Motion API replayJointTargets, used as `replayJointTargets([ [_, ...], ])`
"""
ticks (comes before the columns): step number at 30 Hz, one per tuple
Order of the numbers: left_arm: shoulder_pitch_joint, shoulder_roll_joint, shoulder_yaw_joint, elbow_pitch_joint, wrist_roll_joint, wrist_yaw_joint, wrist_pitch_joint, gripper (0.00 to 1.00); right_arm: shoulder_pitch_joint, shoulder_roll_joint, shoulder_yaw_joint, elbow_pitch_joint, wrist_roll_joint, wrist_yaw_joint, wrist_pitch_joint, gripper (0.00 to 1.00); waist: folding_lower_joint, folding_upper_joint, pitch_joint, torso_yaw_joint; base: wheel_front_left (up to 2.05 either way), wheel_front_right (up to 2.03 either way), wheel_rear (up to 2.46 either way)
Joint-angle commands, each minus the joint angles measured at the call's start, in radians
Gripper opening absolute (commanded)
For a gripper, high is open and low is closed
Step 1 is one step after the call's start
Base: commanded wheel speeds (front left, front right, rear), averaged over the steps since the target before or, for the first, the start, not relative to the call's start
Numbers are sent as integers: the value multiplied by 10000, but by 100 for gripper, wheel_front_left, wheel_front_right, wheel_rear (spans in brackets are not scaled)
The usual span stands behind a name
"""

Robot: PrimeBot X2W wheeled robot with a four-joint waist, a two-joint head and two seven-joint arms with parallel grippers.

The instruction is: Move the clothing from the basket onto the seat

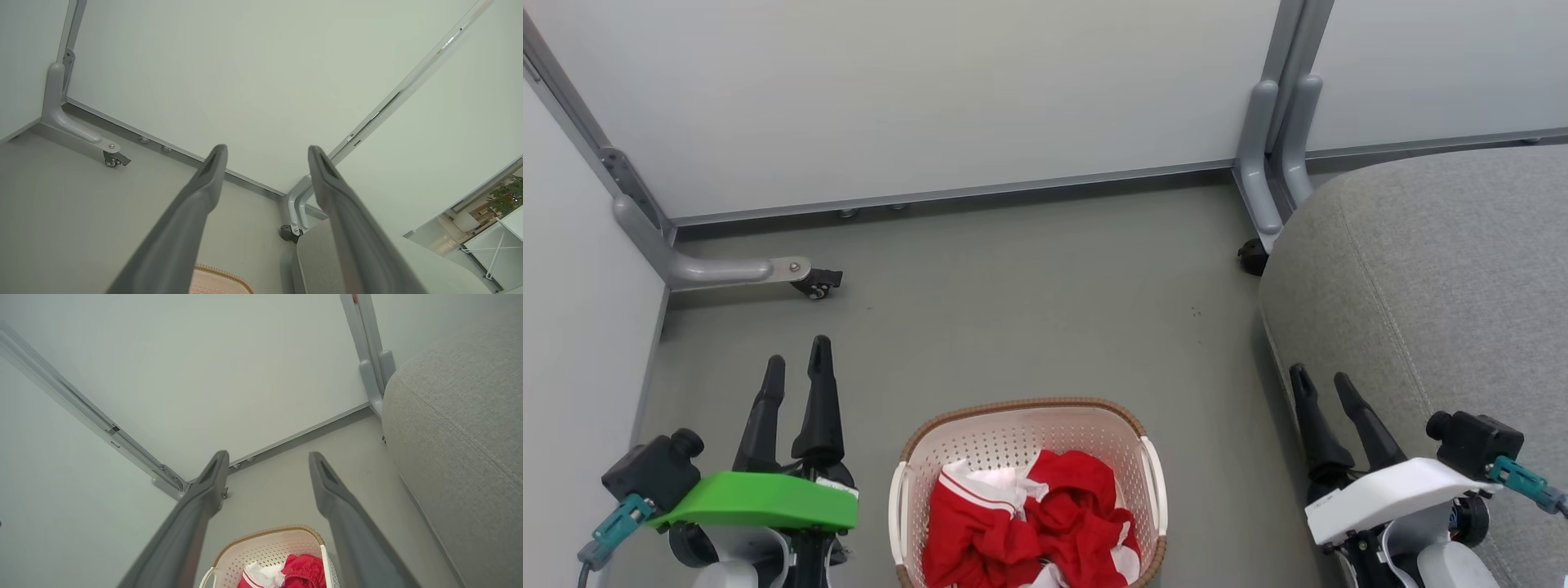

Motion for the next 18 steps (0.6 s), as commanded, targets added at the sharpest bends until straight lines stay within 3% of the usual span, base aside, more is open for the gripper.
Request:
replayJointTargets([
  [1,-45,69,-52,-183,332,36,-105,100,-6,-62,68,-164,-388,3,-122,100,0,-1,3,2,0,0,0],
  [18,-41,85,-462,-589,2162,154,-563,100,7,-82,340,-409,-2363,3,-571,100,0,-1,84,28,0,0,0],
])
